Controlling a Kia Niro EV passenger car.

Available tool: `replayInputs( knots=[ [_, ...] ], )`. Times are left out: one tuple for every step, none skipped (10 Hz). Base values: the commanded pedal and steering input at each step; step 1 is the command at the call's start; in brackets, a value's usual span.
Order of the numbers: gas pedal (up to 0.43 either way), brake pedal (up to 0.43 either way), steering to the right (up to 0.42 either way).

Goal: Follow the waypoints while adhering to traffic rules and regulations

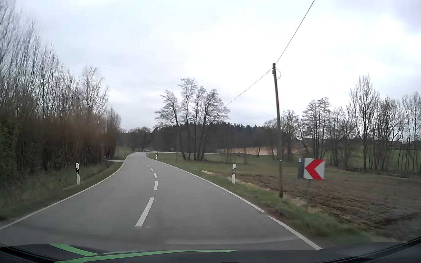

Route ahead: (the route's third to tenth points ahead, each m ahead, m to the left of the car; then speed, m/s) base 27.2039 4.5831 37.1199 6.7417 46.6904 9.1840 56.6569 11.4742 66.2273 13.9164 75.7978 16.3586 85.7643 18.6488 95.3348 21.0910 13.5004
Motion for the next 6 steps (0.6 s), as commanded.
replayInputs(
  knots=[
    [0.24,0.0,-0.066],
    [0.248,0.0,-0.063],
    [0.26,0.0,-0.06],
    [0.268,0.0,-0.057],
    [0.268,0.0,-0.055],
    [0.28,0.0,-0.05]
  ],
)
